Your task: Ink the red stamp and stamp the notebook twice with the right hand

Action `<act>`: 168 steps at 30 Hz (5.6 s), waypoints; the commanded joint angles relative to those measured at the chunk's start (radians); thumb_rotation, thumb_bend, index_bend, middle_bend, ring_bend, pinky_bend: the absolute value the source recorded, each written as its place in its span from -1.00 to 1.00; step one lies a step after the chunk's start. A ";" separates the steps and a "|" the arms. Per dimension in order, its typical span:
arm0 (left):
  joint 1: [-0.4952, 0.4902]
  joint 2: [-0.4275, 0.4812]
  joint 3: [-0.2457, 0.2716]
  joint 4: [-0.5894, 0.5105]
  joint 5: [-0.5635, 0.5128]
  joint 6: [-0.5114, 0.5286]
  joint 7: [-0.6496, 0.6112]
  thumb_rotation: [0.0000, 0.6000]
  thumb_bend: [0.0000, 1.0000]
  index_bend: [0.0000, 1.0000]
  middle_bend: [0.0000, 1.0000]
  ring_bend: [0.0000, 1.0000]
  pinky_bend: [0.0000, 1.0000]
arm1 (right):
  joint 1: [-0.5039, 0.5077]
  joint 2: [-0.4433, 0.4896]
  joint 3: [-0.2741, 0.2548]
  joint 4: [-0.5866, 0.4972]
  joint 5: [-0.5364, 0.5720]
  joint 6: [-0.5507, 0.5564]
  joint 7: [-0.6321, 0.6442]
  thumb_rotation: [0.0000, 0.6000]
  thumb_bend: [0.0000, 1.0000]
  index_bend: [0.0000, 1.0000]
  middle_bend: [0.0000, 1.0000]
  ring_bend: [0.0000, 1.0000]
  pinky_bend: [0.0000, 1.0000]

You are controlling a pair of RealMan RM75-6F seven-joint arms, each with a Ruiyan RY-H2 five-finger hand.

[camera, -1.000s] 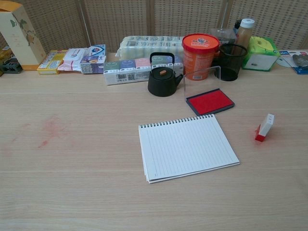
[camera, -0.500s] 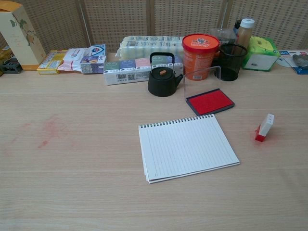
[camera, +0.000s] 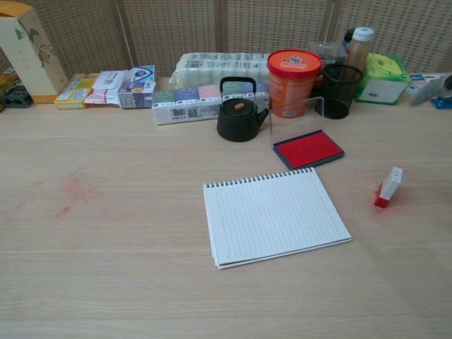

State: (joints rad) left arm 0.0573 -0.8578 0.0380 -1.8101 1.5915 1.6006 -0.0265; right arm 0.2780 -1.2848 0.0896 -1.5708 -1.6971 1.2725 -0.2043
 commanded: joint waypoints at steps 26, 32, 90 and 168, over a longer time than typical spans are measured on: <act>-0.026 -0.010 -0.014 -0.009 -0.058 -0.061 0.028 1.00 -1.00 -1.00 -1.00 -1.00 -0.98 | 0.211 -0.188 -0.027 0.336 0.090 -0.251 0.073 1.00 -0.38 -0.33 1.00 1.00 1.00; -0.026 -0.011 -0.012 -0.010 -0.056 -0.063 0.032 1.00 -1.00 -1.00 -1.00 -1.00 -0.98 | 0.219 -0.187 -0.044 0.364 0.083 -0.247 0.061 1.00 -0.38 -0.33 1.00 1.00 1.00; -0.027 -0.009 -0.012 -0.012 -0.060 -0.067 0.030 1.00 -1.00 -1.00 -1.00 -1.00 -0.98 | 0.284 -0.229 -0.026 0.396 0.270 -0.388 0.316 1.00 -0.23 -0.05 1.00 0.98 1.00; -0.029 -0.010 -0.005 -0.020 -0.058 -0.076 0.042 1.00 -1.00 -1.00 -1.00 -1.00 -0.98 | 0.297 -0.241 -0.042 0.457 0.264 -0.361 0.407 1.00 -0.16 0.18 1.00 0.98 1.00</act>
State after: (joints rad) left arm 0.0284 -0.8680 0.0326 -1.8300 1.5333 1.5244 0.0151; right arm 0.5771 -1.5211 0.0487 -1.1158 -1.4300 0.9056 0.2091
